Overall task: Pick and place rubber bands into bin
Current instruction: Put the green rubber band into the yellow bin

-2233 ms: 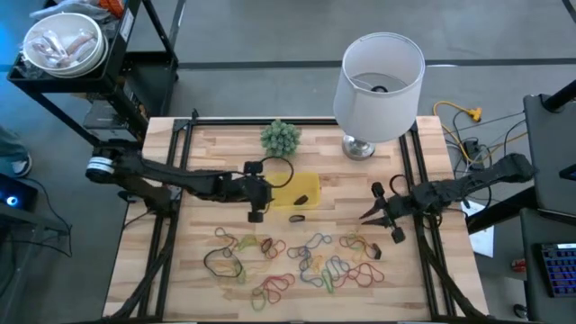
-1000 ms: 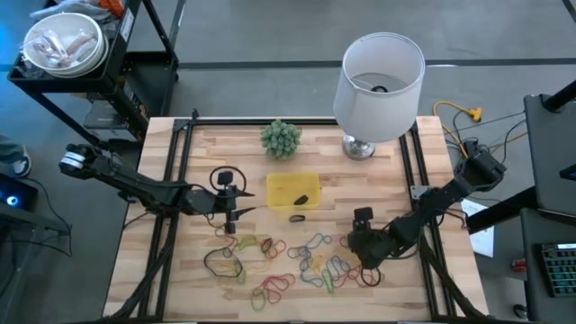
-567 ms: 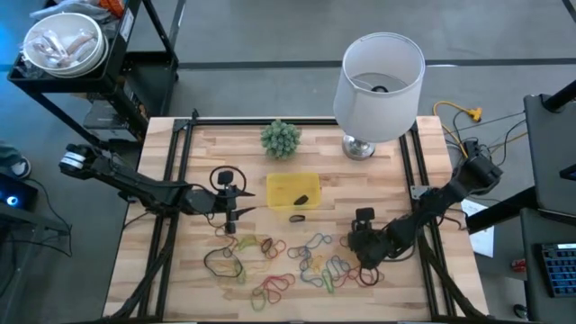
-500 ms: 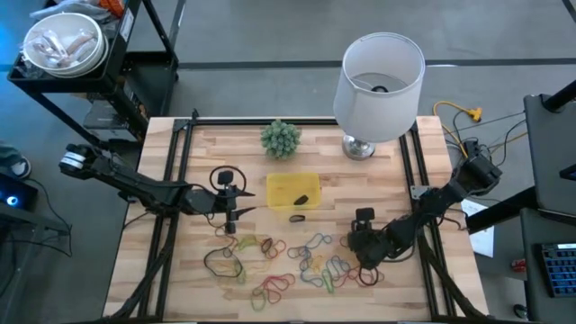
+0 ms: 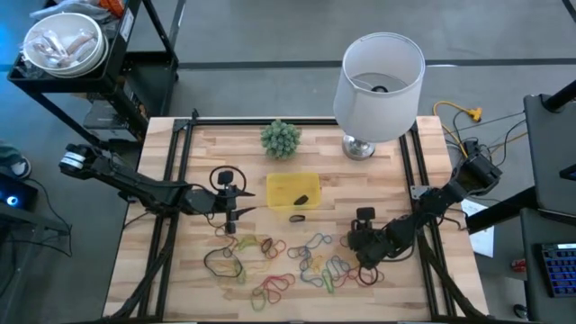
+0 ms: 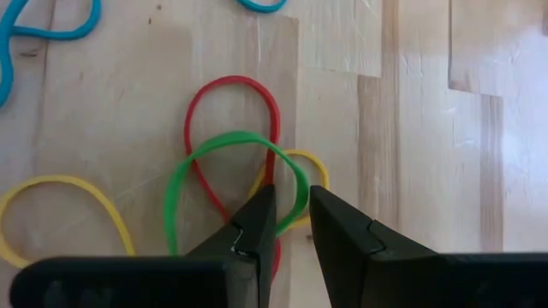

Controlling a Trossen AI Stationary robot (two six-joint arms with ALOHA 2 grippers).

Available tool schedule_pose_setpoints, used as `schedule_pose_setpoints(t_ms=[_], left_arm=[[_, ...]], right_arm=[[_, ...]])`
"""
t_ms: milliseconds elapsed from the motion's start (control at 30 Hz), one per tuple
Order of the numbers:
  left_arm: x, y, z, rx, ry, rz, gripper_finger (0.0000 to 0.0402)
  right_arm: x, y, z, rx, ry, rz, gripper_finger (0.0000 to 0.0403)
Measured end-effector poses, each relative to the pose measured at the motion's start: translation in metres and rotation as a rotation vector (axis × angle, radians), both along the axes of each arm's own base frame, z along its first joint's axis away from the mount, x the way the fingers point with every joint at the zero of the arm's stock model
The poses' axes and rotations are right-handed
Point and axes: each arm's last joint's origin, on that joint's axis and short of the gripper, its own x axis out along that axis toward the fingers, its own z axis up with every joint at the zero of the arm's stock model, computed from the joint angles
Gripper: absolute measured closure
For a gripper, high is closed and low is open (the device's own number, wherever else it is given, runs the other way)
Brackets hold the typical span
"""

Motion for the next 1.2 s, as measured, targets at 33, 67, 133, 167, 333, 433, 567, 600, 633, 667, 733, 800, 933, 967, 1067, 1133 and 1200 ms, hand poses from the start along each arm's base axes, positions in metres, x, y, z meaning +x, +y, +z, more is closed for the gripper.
schedule_pose_setpoints(t_ms=[33, 67, 133, 167, 333, 433, 567, 600, 633, 667, 733, 800, 933, 967, 1067, 1133, 1200], left_arm=[[0.0000, 0.0000, 0.0000, 0.000, 0.000, 0.000, 0.0238], [0.0000, 0.0000, 0.0000, 0.000, 0.000, 0.000, 0.0238], [0.0000, 0.0000, 0.0000, 0.000, 0.000, 0.000, 0.0238], [0.0000, 0.0000, 0.0000, 0.000, 0.000, 0.000, 0.0238], [0.0000, 0.0000, 0.0000, 0.000, 0.000, 0.000, 0.0238], [0.0000, 0.0000, -0.0002, 0.000, 0.001, 0.000, 0.0238], [-0.0001, 0.0001, -0.0003, 0.000, 0.001, 0.000, 0.0238], [-0.0001, 0.0000, -0.0003, 0.000, 0.001, 0.000, 0.0238], [-0.0001, 0.0000, -0.0003, 0.000, 0.001, 0.000, 0.0238], [-0.0001, 0.0001, -0.0003, 0.000, 0.001, 0.000, 0.0238], [-0.0001, 0.0001, -0.0004, 0.000, 0.001, 0.000, 0.0238], [-0.0002, 0.0000, -0.0005, 0.000, 0.002, 0.000, 0.0238], [-0.0002, 0.0000, -0.0005, 0.000, 0.002, 0.000, 0.0238], [-0.0002, 0.0001, -0.0006, 0.001, 0.002, 0.000, 0.0238], [-0.0002, 0.0001, -0.0007, 0.000, 0.002, 0.000, 0.0238], [-0.0003, 0.0001, -0.0008, 0.001, 0.003, 0.000, 0.0238], [-0.0003, 0.0001, -0.0009, 0.001, 0.003, 0.000, 0.0238]], right_arm=[[0.0000, -0.0001, 0.0000, 0.000, 0.000, 0.000, 0.0335], [0.0002, -0.0006, -0.0001, 0.000, 0.001, -0.003, 0.0335], [0.0008, -0.0020, -0.0003, 0.000, 0.002, -0.009, 0.0335], [0.0010, -0.0029, -0.0006, 0.000, 0.002, -0.012, 0.0336], [0.0014, -0.0049, -0.0009, -0.003, 0.006, -0.018, 0.0357], [0.0014, -0.0049, -0.0009, -0.004, 0.007, -0.017, 0.0382], [0.0016, -0.0048, -0.0009, -0.001, 0.005, -0.018, 0.0393], [0.0017, -0.0047, -0.0008, 0.001, 0.003, -0.022, 0.0394], [0.0018, -0.0046, -0.0008, 0.005, 0.001, -0.026, 0.0394], [0.0016, -0.0044, -0.0010, 0.014, 0.006, -0.029, 0.0394], [0.0013, -0.0038, -0.0010, 0.037, 0.018, -0.029, 0.0394], [0.0010, -0.0034, -0.0001, 0.058, 0.024, -0.029, 0.0393], [0.0004, -0.0036, 0.0032, 0.080, 0.013, -0.046, 0.0377], [0.0002, -0.0037, 0.0038, 0.081, 0.011, -0.048, 0.0371], [0.0000, -0.0038, 0.0044, 0.082, 0.010, -0.048, 0.0350], [-0.0002, -0.0040, 0.0043, 0.080, 0.012, -0.048, 0.0335], [-0.0009, -0.0044, 0.0039, 0.077, 0.016, -0.048, 0.0321]])
